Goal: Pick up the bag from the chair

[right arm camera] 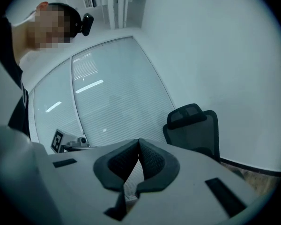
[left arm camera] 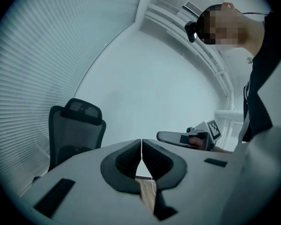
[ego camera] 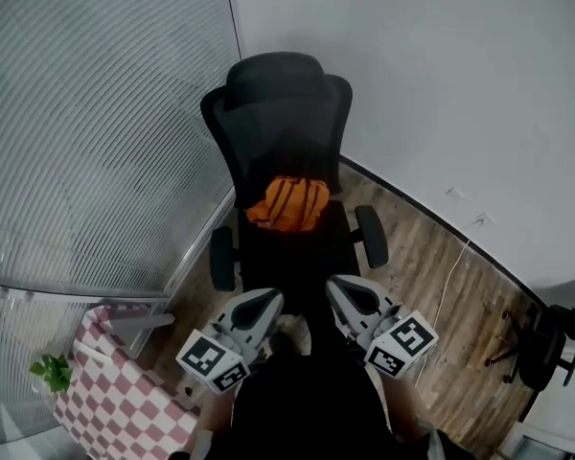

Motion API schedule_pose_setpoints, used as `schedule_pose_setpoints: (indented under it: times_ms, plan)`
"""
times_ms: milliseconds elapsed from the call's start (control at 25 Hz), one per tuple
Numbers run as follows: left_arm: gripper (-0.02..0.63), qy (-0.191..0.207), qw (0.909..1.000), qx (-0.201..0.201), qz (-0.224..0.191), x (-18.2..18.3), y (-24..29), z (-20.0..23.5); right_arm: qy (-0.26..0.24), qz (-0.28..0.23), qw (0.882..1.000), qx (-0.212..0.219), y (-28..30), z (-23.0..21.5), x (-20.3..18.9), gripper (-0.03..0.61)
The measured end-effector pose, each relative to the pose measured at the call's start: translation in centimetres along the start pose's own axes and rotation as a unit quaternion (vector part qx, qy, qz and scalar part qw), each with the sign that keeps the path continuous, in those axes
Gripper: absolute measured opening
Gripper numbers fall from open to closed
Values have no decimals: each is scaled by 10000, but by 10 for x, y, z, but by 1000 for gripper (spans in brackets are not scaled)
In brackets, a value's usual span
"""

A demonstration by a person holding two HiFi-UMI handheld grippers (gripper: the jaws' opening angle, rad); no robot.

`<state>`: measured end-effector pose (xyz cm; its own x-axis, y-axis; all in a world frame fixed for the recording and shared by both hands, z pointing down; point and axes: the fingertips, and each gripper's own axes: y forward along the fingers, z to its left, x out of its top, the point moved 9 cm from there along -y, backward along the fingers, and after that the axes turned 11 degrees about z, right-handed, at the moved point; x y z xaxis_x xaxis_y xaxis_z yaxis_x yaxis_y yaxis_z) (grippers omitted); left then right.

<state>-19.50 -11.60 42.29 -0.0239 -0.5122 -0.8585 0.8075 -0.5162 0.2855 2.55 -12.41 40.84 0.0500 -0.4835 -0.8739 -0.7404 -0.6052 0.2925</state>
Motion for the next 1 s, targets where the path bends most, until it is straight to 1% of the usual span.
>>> schedule_pose_setpoints:
  times_ms: [120,240,400,480,560,720,880,1000]
  plan:
    - [34,46,9998,183,26,14,18,7,-154,120,9998,-64,17,-30,15,18]
    - [34,-22,9994,341,-12,24,36,12,-12,258,9997,-11,33,-60,22,18]
    - [34,-68,9987,511,-26,33,59,14,457,475,9974,305,58,-101,20,18]
    - [34,-144,9979,624,-13,35,70,15,579,576,9958,414,71,-120,18,18]
    - [34,-231,9968,759,-27,36,78,17,588,743,9941,536,85,-136,15,18]
    - [34,-384,9937,1048,-97,39,93,22,409,1203,9885,823,116,-166,7,18]
    - [34,-502,9910,1231,-126,40,103,27,308,1491,9855,754,145,-196,-5,18]
    - [34,-584,9899,1290,-52,38,108,31,499,1651,9828,662,165,-220,-20,18]
